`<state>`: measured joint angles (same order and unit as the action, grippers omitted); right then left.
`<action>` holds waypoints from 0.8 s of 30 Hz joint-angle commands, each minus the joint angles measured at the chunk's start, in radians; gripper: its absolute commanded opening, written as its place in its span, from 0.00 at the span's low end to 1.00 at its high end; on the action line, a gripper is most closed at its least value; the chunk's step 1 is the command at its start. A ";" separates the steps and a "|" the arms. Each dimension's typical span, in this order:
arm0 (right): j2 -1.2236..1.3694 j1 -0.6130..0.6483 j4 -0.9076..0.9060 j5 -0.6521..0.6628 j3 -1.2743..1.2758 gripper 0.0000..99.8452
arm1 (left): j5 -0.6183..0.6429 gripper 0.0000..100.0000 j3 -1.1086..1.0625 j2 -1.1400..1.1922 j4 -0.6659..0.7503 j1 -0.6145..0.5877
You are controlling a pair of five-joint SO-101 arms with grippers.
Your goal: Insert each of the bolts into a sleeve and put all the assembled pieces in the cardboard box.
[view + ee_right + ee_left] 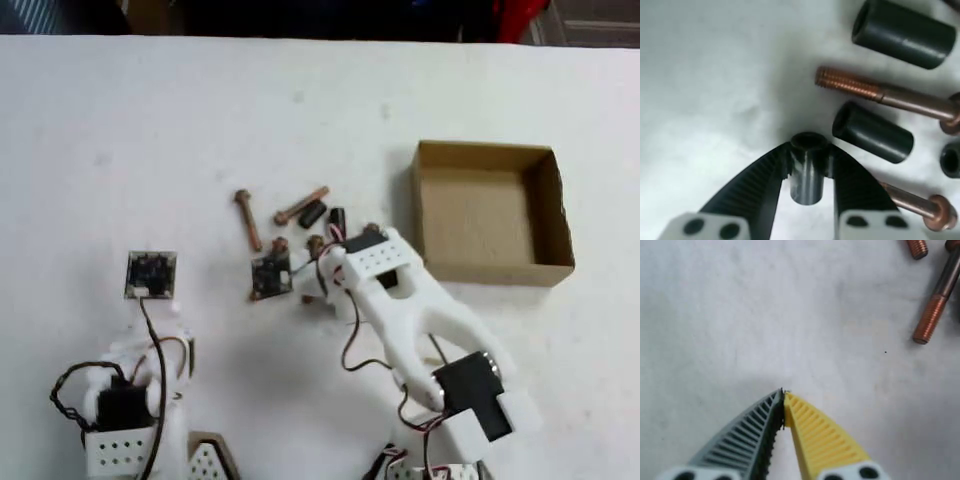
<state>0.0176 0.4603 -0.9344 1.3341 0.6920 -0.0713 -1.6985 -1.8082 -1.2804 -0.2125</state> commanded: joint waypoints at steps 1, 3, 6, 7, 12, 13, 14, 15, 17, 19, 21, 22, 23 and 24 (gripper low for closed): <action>0.024 -0.007 0.028 0.011 -0.014 0.10 | 0.005 0.02 0.005 -0.015 -0.008 -0.004; 0.025 -0.008 0.033 0.011 -0.015 0.09 | 0.005 0.02 0.005 -0.015 -0.008 -0.004; 0.027 -0.008 0.033 0.009 -0.015 0.02 | 0.005 0.02 0.005 -0.015 -0.008 -0.004; 0.027 -0.008 0.028 0.006 -0.014 0.01 | 0.005 0.02 0.005 -0.015 -0.008 -0.004; 0.010 -0.039 0.027 -0.009 -0.018 0.02 | 0.005 0.02 0.005 -0.015 -0.008 -0.004; -0.005 -0.050 0.027 -0.038 -0.026 0.02 | 0.005 0.02 0.005 -0.015 -0.008 -0.004; -0.028 -0.059 0.027 -0.089 -0.029 0.02 | 0.005 0.02 0.005 -0.015 -0.008 -0.004; -0.054 -0.070 0.027 -0.143 -0.035 0.02 | 0.005 0.02 0.005 -0.015 -0.008 -0.004; -0.124 -0.084 0.025 -0.230 -0.037 0.02 | 0.005 0.02 0.005 -0.015 -0.008 -0.004; -0.206 -0.082 -0.002 -0.275 -0.034 0.02 | 0.005 0.02 0.005 -0.015 -0.008 -0.004; -0.298 -0.073 -0.070 -0.292 -0.035 0.02 | 0.005 0.02 0.005 -0.015 -0.008 -0.004; -0.349 -0.062 -0.104 -0.299 -0.035 0.02 | 0.005 0.02 0.005 -0.015 -0.008 -0.004; -0.401 -0.056 -0.133 -0.318 -0.035 0.02 | 0.005 0.02 0.005 -0.015 -0.008 -0.004; -0.455 -0.051 -0.159 -0.342 -0.035 0.02 | 0.005 0.02 0.005 -0.015 -0.008 -0.004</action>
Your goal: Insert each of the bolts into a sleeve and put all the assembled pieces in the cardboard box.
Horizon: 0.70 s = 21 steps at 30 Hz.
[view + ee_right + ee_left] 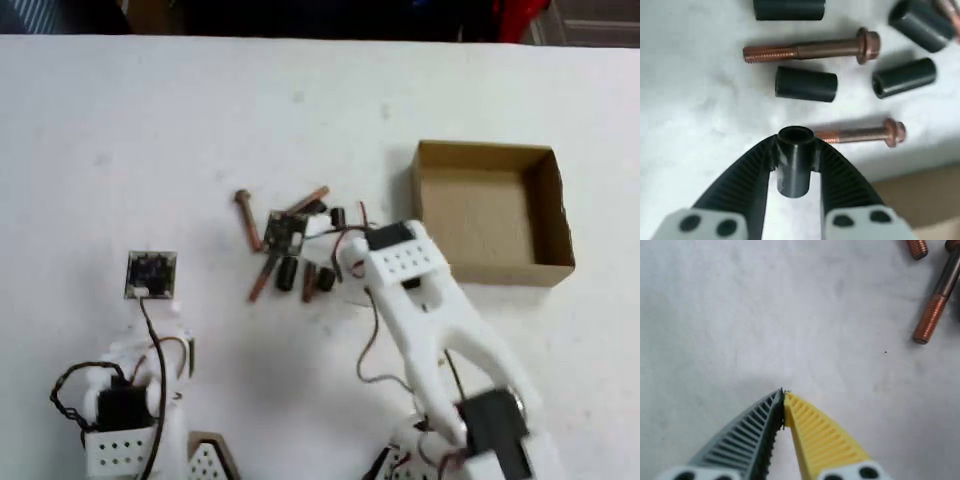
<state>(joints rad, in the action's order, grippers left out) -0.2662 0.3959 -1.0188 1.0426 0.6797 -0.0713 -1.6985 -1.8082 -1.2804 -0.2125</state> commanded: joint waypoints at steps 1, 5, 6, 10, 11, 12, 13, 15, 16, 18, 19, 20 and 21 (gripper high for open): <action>-0.229 0.016 -0.099 -0.080 -0.023 0.02 | 0.005 0.02 0.005 -0.015 -0.008 -0.004; -0.463 0.010 -0.174 -0.158 -0.018 0.02 | 0.005 0.02 0.005 -0.015 -0.008 -0.004; -0.516 0.008 -0.197 -0.178 -0.018 0.02 | 0.005 0.02 0.005 -0.015 -0.008 -0.004; -0.722 0.010 -0.257 -0.250 0.041 0.02 | 0.005 0.02 0.005 -0.015 -0.008 -0.004; -0.771 0.010 -0.252 -0.261 0.072 0.02 | 0.005 0.02 0.005 -0.015 -0.008 -0.004; -0.814 0.008 -0.242 -0.270 0.106 0.02 | 0.005 0.02 0.005 -0.015 -0.008 -0.004; -0.857 0.008 -0.232 -0.281 0.143 0.02 | 0.005 0.02 0.005 -0.015 -0.008 -0.004; -0.941 0.008 -0.220 -0.298 0.213 0.02 | 0.005 0.02 0.005 -0.015 -0.008 -0.004; -0.983 0.008 -0.220 -0.305 0.244 0.02 | 0.005 0.02 0.005 -0.015 -0.008 -0.002; -1.058 0.008 -0.220 -0.325 0.296 0.02 | 0.006 0.02 0.005 -0.015 -0.008 -0.001; -1.095 0.008 -0.222 -0.338 0.319 0.02 | 0.006 0.02 0.005 -0.015 -0.008 -0.001; -1.129 0.008 -0.222 -0.350 0.344 0.02 | 0.006 0.02 0.005 -0.015 -0.008 -0.001; -1.162 0.008 -0.222 -0.361 0.368 0.02 | 0.006 0.02 0.005 -0.015 -0.008 -0.001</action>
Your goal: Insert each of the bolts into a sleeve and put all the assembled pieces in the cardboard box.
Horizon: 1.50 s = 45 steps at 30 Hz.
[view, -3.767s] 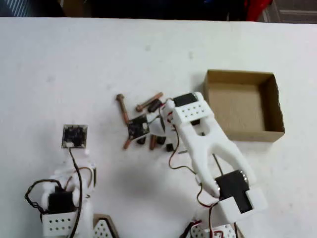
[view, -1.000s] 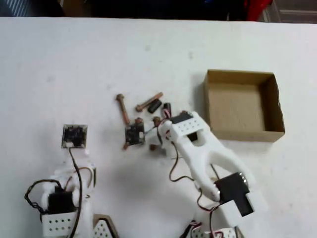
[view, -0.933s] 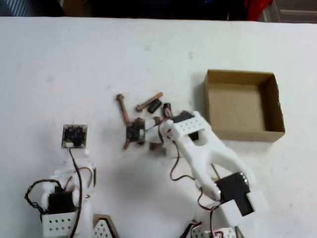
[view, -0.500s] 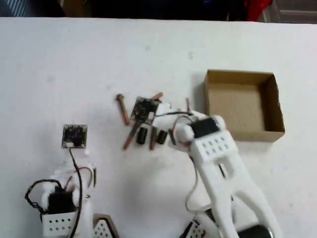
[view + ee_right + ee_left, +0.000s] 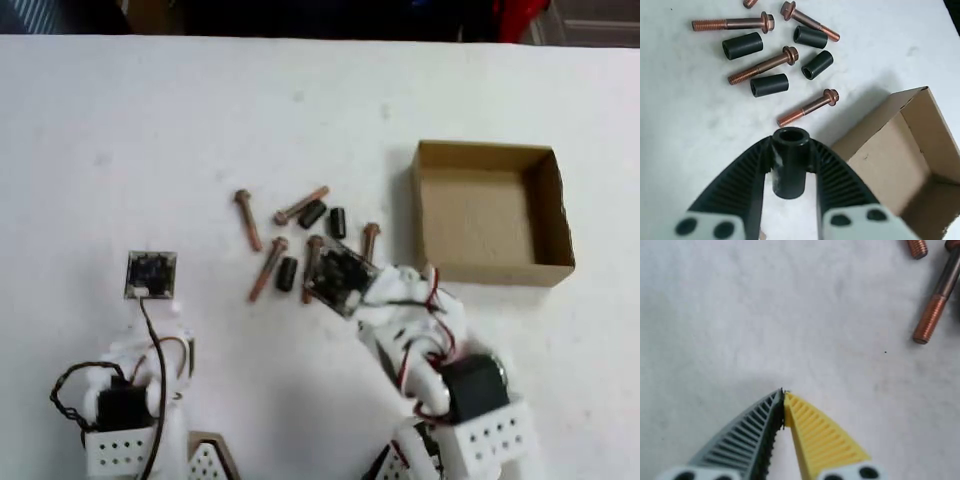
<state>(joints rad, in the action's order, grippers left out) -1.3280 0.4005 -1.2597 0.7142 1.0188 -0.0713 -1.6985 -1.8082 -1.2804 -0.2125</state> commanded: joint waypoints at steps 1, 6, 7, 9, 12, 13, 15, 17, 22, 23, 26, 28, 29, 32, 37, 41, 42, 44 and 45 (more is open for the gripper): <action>-0.133 0.004 0.021 -0.040 0.051 0.02 | 0.006 0.02 0.005 -0.015 -0.008 -0.001; -0.269 0.004 0.021 -0.044 0.144 0.02 | 0.008 0.02 0.005 -0.015 -0.008 -0.001; -0.294 0.004 0.024 -0.044 0.161 0.02 | 0.009 0.02 0.005 -0.015 -0.008 0.001; -0.338 0.002 0.051 -0.044 0.206 0.02 | 0.011 0.02 0.005 -0.015 -0.008 0.001; -0.403 0.002 0.107 -0.044 0.298 0.02 | 0.012 0.02 0.005 -0.015 -0.008 0.001; -0.421 0.002 0.130 -0.044 0.324 0.02 | 0.012 0.02 0.005 -0.015 -0.008 0.002; -0.455 0.002 0.168 -0.061 0.373 0.02 | 0.012 0.02 0.005 -0.015 -0.008 0.002; -0.475 0.002 0.186 -0.114 0.417 0.02 | 0.012 0.02 0.005 -0.015 -0.002 0.002; -0.472 -0.018 0.229 -0.144 0.439 0.02 | 0.005 0.02 0.005 -0.015 0.014 -0.008; -0.472 -0.016 0.229 -0.160 0.445 0.02 | 0.005 0.02 0.005 -0.015 0.017 -0.016; -0.472 -0.024 0.255 -0.213 0.473 0.02 | 0.005 0.02 0.005 -0.015 0.049 -0.025; -0.472 -0.031 0.288 -0.224 0.499 0.02 | 0.005 0.02 0.005 -0.015 0.084 -0.025; -0.472 -0.036 0.303 -0.227 0.516 0.02 | 0.005 0.02 0.005 -0.015 0.097 -0.025; -0.472 -0.041 0.361 -0.227 0.559 0.02 | 0.005 0.02 0.034 -0.015 0.114 -0.025; -0.472 -0.033 0.432 -0.227 0.601 0.02 | 0.005 0.02 0.181 -0.015 0.072 -0.024; -0.472 -0.031 0.469 -0.230 0.629 0.02 | -0.064 0.02 0.273 -0.013 0.006 -0.022; -0.472 -0.031 0.473 -0.247 0.635 0.02 | -0.068 0.02 0.288 -0.013 -0.006 -0.021; -0.473 -0.031 0.473 -0.327 0.637 0.02 | -0.071 0.02 0.313 -0.013 -0.023 -0.021; -0.475 -0.031 0.478 -0.362 0.637 0.02 | -0.071 0.02 0.324 -0.013 -0.031 -0.021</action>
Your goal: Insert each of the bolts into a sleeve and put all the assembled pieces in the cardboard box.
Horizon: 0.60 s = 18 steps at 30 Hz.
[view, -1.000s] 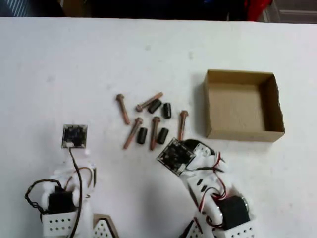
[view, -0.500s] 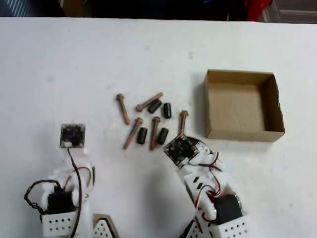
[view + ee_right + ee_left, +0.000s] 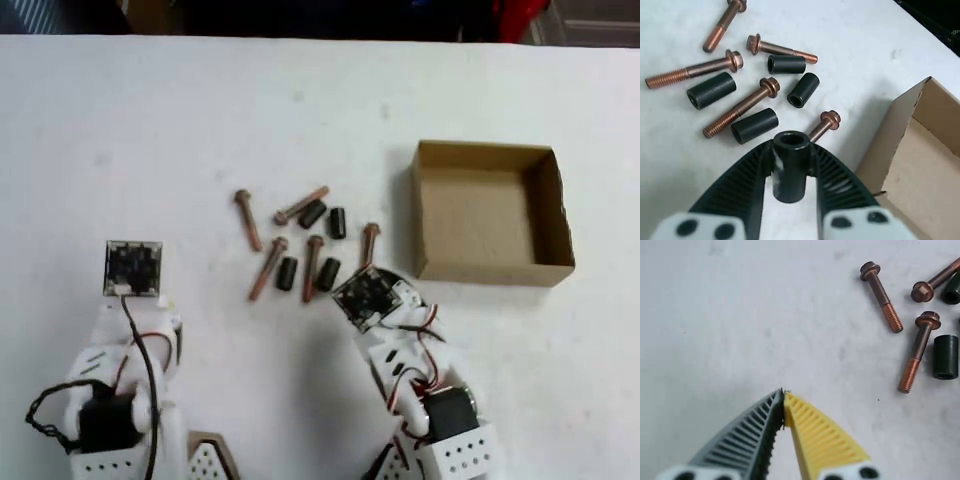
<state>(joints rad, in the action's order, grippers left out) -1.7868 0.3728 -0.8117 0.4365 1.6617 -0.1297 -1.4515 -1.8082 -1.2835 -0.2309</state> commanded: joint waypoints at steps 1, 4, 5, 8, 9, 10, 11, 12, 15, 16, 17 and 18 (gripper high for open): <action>-0.016 -0.004 0.044 -0.114 -0.006 0.02 | -0.012 0.02 0.087 -0.012 -0.035 -0.002; -0.015 -0.005 0.068 -0.097 0.003 0.02 | -0.014 0.02 0.129 -0.010 -0.055 -0.002; -0.015 -0.005 0.073 -0.089 0.009 0.02 | -0.014 0.02 0.150 0.001 -0.063 -0.002; -0.013 -0.004 0.099 -0.092 0.029 0.02 | -0.014 0.02 0.241 0.114 -0.060 -0.002; -0.013 -0.005 0.101 -0.092 0.029 0.02 | -0.014 0.02 0.279 0.174 -0.057 -0.002; -0.013 -0.005 0.101 -0.092 0.029 0.02 | -0.014 0.02 0.321 0.240 -0.057 -0.001; -0.013 -0.005 0.101 -0.092 0.029 0.02 | -0.012 0.02 0.364 0.312 -0.055 0.004; -0.013 -0.005 0.101 -0.092 0.029 0.02 | -0.012 0.02 0.405 0.383 -0.055 0.018; -0.013 -0.005 0.102 -0.092 0.029 0.02 | -0.006 0.02 0.516 0.585 -0.055 0.094; -0.013 -0.005 0.102 -0.092 0.029 0.02 | -0.005 0.02 0.549 0.650 -0.054 0.128; -0.015 -0.005 0.104 -0.092 0.029 0.02 | 0.006 0.02 0.574 0.714 -0.048 0.163; -0.015 -0.005 0.114 -0.092 0.029 0.02 | 0.031 0.02 0.597 0.777 -0.031 0.196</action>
<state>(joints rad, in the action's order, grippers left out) -1.7868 0.3728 -0.7396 0.3460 1.6817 -0.1312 -0.9666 -1.2267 -1.3403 -0.1281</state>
